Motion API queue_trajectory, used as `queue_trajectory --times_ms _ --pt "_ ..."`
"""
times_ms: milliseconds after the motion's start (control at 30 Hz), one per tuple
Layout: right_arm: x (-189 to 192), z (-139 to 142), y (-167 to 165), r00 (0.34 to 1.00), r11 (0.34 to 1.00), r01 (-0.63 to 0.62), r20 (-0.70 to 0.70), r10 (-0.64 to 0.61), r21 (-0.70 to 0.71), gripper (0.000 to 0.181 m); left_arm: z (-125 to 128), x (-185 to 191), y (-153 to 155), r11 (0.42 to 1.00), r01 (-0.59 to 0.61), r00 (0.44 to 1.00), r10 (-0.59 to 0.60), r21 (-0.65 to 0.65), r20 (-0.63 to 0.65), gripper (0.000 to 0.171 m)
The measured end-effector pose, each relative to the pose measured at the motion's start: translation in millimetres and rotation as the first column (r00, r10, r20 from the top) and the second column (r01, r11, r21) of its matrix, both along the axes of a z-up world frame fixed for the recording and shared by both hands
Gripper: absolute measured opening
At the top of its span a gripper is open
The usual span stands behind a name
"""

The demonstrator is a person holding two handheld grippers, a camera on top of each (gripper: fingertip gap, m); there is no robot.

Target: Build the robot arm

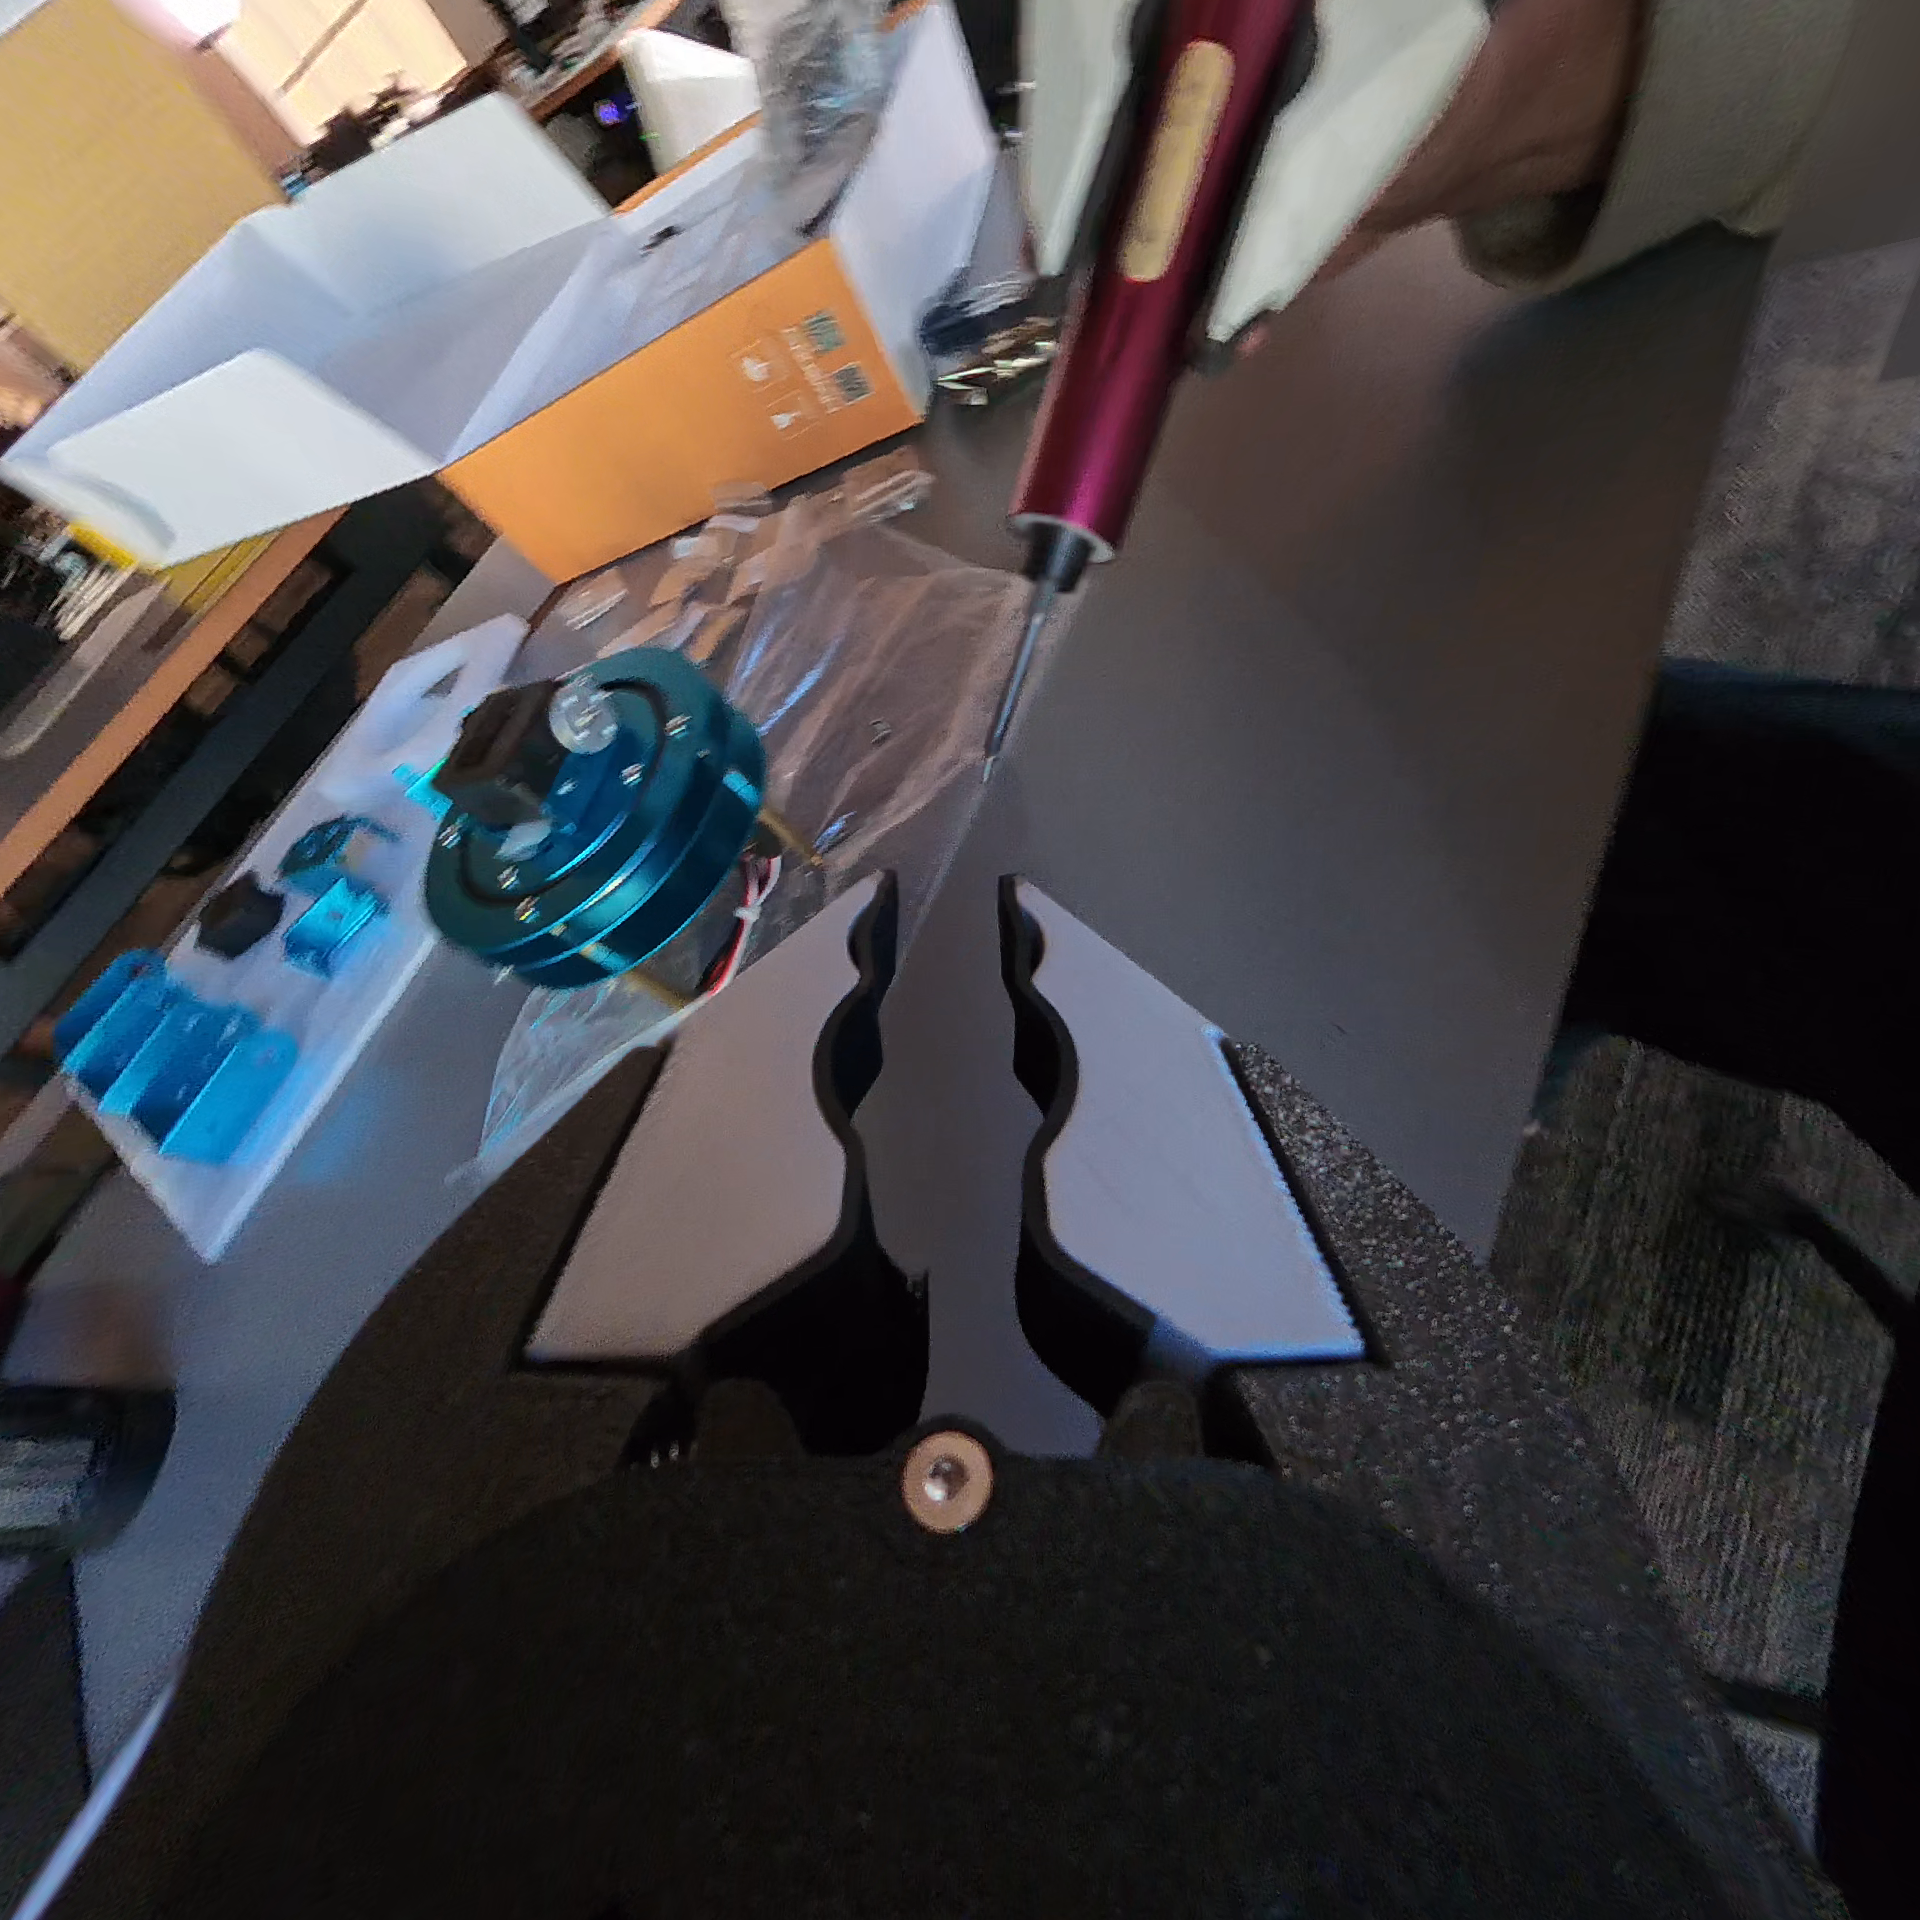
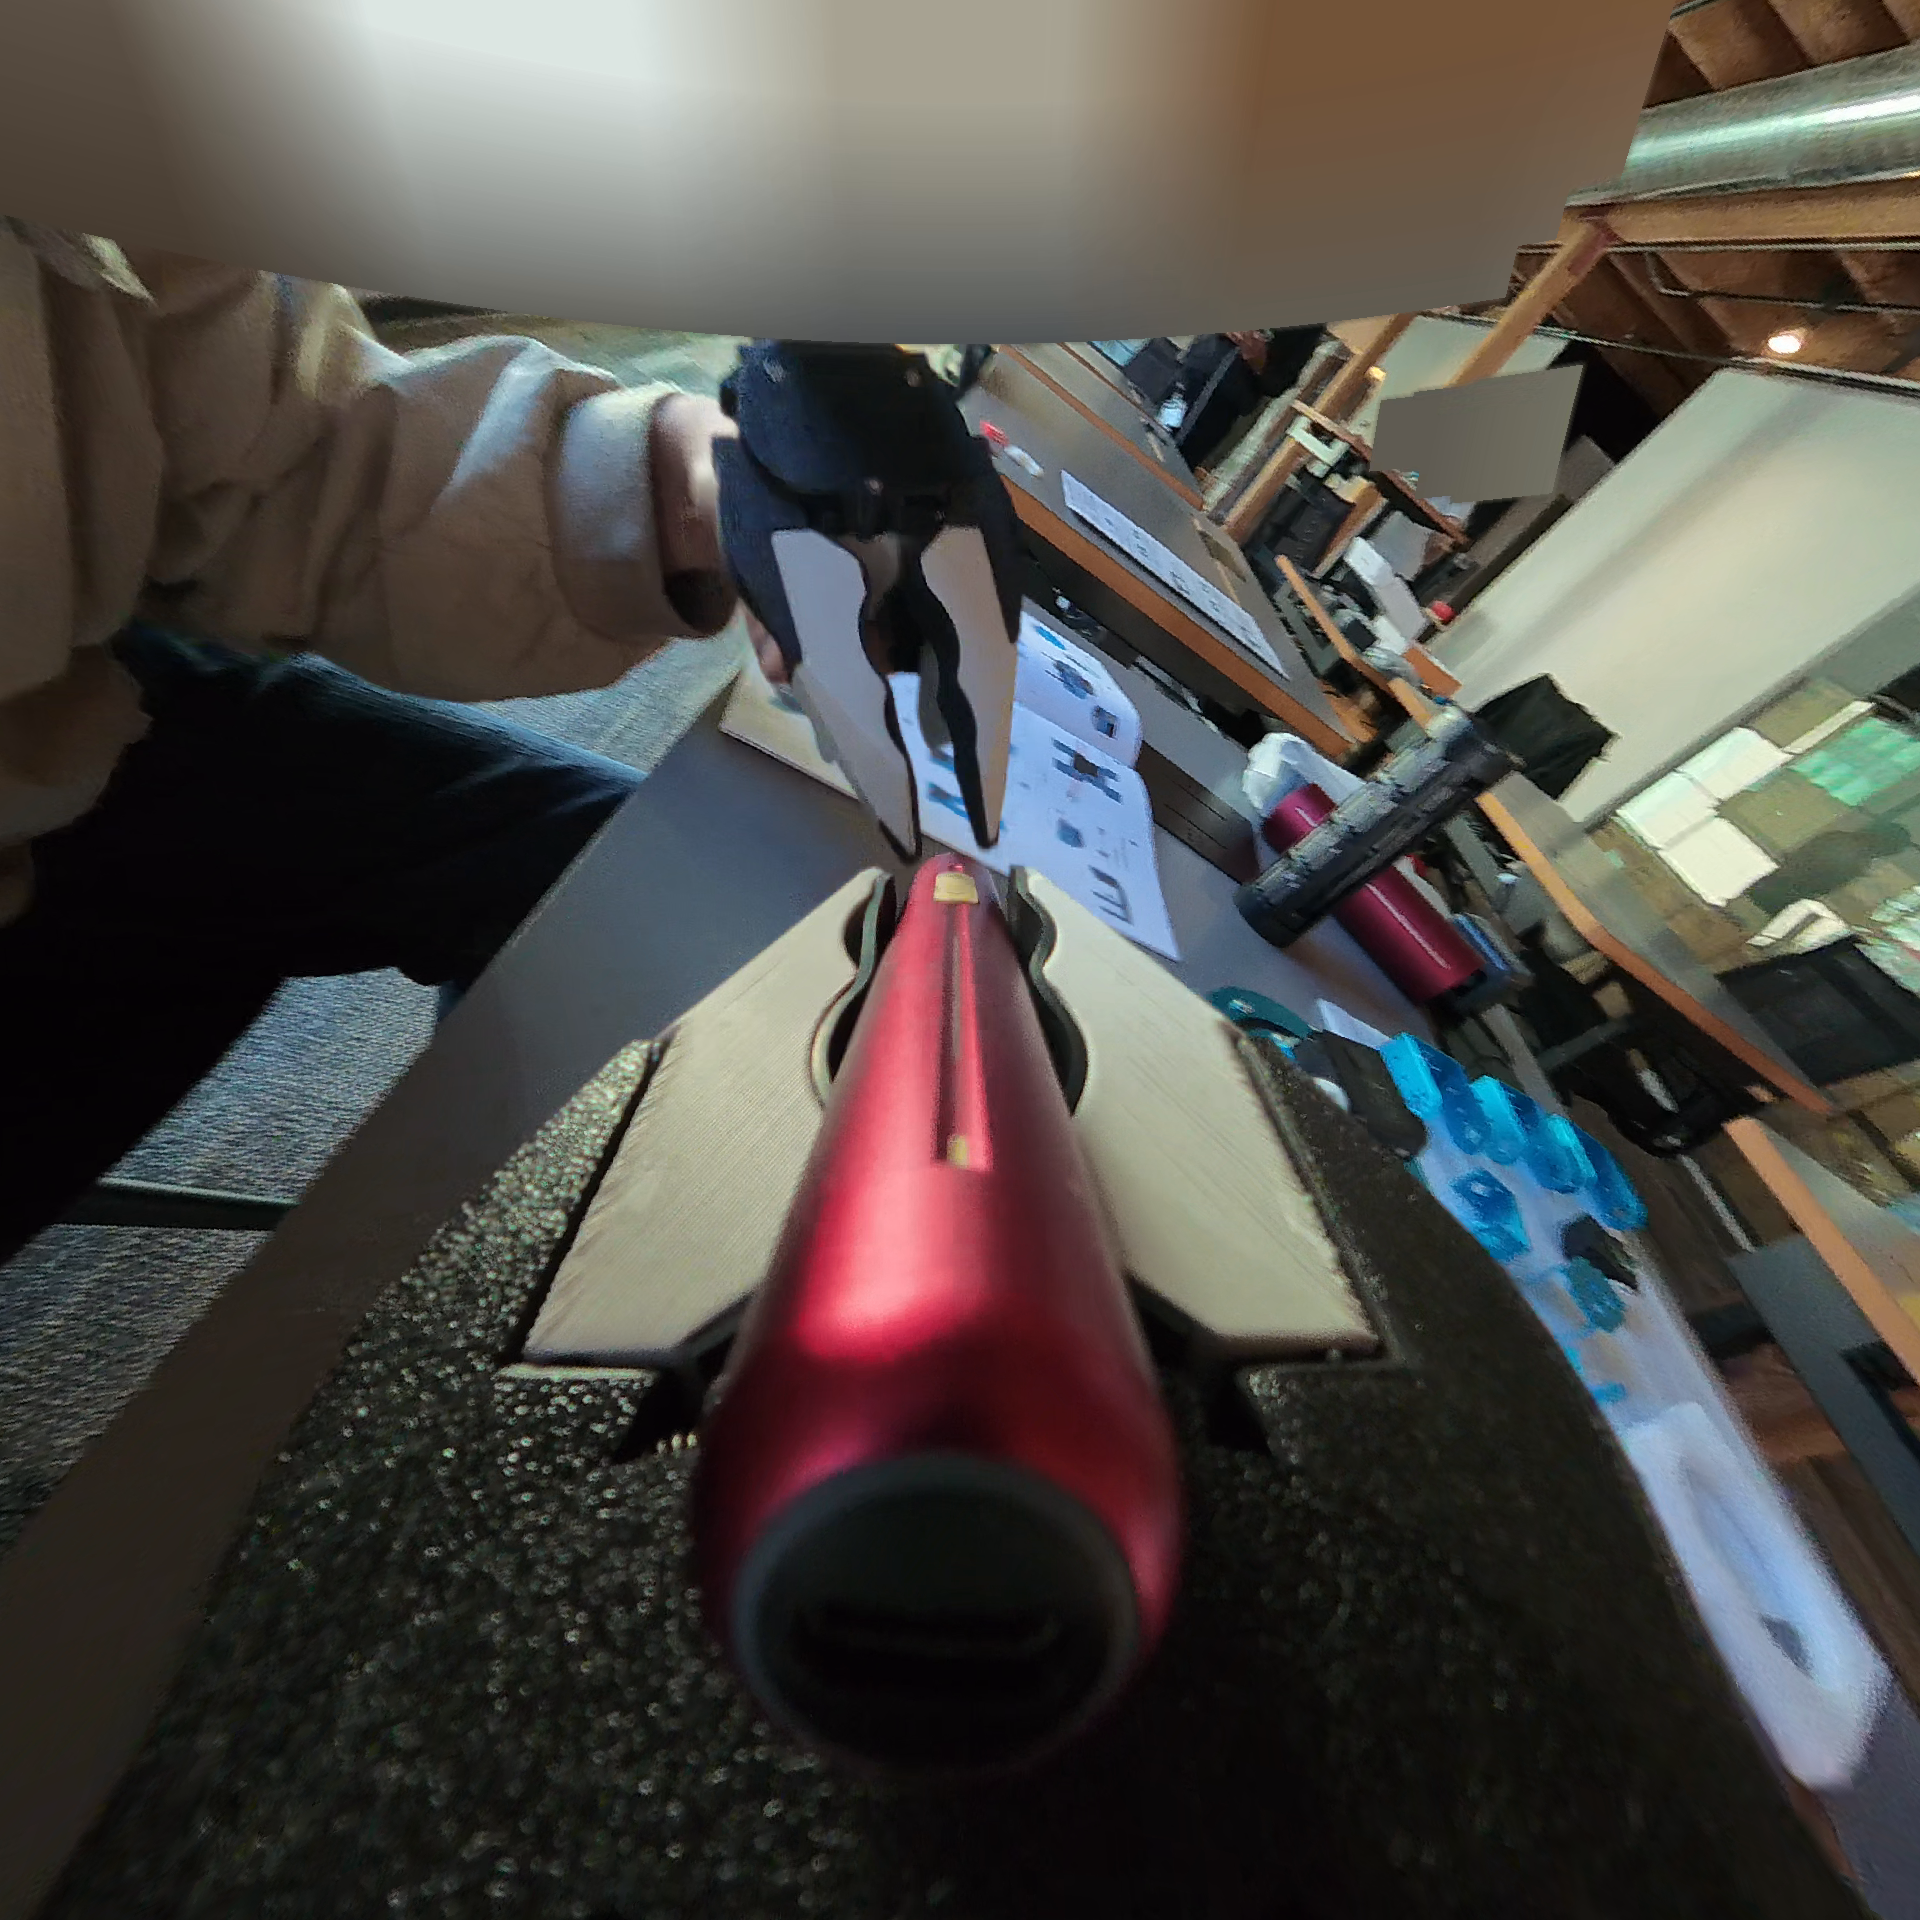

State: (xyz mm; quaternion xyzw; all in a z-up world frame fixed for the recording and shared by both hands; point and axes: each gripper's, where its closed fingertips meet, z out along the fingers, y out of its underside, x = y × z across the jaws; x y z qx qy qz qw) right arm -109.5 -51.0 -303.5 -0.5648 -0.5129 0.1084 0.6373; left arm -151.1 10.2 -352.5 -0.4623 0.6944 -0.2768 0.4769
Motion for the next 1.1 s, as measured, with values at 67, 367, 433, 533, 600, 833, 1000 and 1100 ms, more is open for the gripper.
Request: queue_trajectory --times_ms 67,367,433,533,600,833,1000,1100 --pt "7 1 9 0.997 0.995 0.077 0.023 -0.078 0.06 0.021 12 -3 18 0.991 -0.098 0.992 0.104 -0.088 0.068 0.02" --pt "34 -21 53 0.801 0.813 0.346 0.304 -0.516 0.468 0.021 47 -28 86 0.83 -0.396 0.774 0.531 -0.392 0.344 0.021" --pt "33 -30 60 0.752 0.781 0.345 0.344 -0.562 0.521 0.022 55 -39 93 0.822 -0.397 0.737 0.551 -0.409 0.392 0.021" --pt "32 -36 72 0.69 0.736 0.341 0.377 -0.619 0.584 0.021 70 -61 104 0.816 -0.396 0.666 0.57 -0.421 0.481 0.021" --pt "30 -36 81 0.656 0.71 0.351 0.381 -0.651 0.61 0.021 74 -70 109 0.82 -0.384 0.638 0.568 -0.424 0.52 0.021" --pt "19 -40 98 0.559 0.662 0.336 0.424 -0.713 0.67 0.021 72 -74 122 0.842 -0.356 0.614 0.537 -0.405 0.578 0.021" --pt "21 -42 101 0.509 0.643 0.342 0.441 -0.74 0.685 0.021 71 -66 117 0.87 -0.307 0.63 0.49 -0.387 0.602 0.022" --pt "23 -48 104 0.485 0.643 0.342 0.457 -0.745 0.685 0.021 70 -62 112 0.878 -0.288 0.643 0.473 -0.382 0.602 0.022"
